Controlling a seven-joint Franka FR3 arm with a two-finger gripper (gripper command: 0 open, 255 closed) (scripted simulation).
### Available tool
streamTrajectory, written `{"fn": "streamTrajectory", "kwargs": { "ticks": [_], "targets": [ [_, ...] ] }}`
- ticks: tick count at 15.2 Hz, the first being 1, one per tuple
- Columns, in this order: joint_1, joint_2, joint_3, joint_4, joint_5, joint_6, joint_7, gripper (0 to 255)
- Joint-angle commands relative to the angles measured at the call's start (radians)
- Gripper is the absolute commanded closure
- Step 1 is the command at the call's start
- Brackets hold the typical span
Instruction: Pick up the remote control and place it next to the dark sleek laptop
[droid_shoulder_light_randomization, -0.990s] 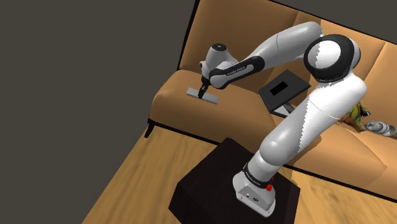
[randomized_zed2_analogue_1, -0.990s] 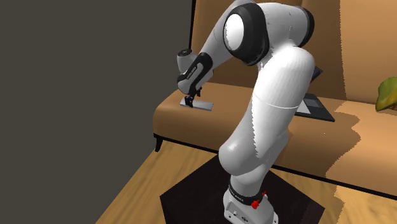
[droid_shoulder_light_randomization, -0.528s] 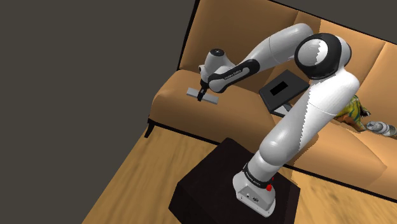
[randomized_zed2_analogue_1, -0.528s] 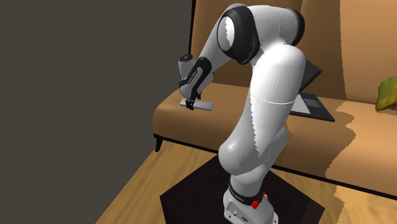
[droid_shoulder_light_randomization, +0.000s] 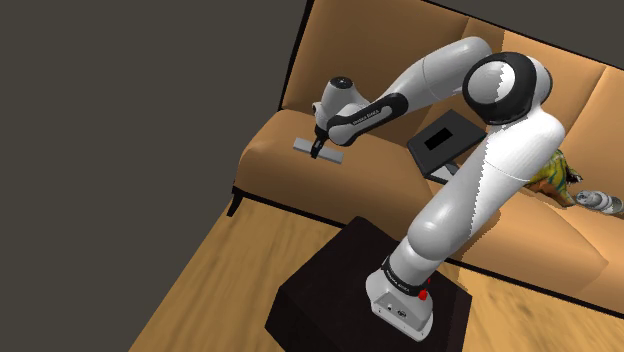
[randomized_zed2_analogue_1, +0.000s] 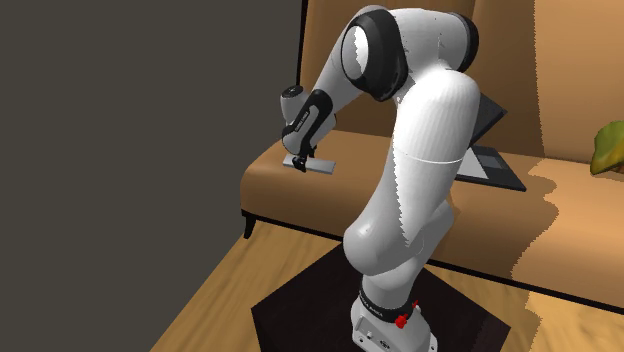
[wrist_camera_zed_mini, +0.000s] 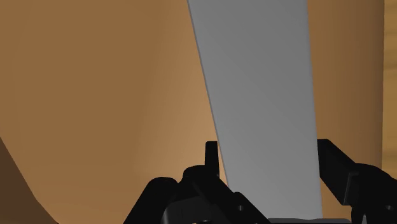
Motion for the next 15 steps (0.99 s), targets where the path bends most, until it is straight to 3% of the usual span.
{"fn": "streamTrajectory", "kwargs": {
  "ticks": [1, 7, 15],
  "targets": [
    [0.000, 0.000, 0.000, 0.000, 0.000, 0.000, 0.000, 255],
    [0.000, 0.000, 0.000, 0.000, 0.000, 0.000, 0.000, 255],
    [0.011, -0.075, 0.004, 0.033, 0.058, -0.103, -0.064, 255]
  ]
}}
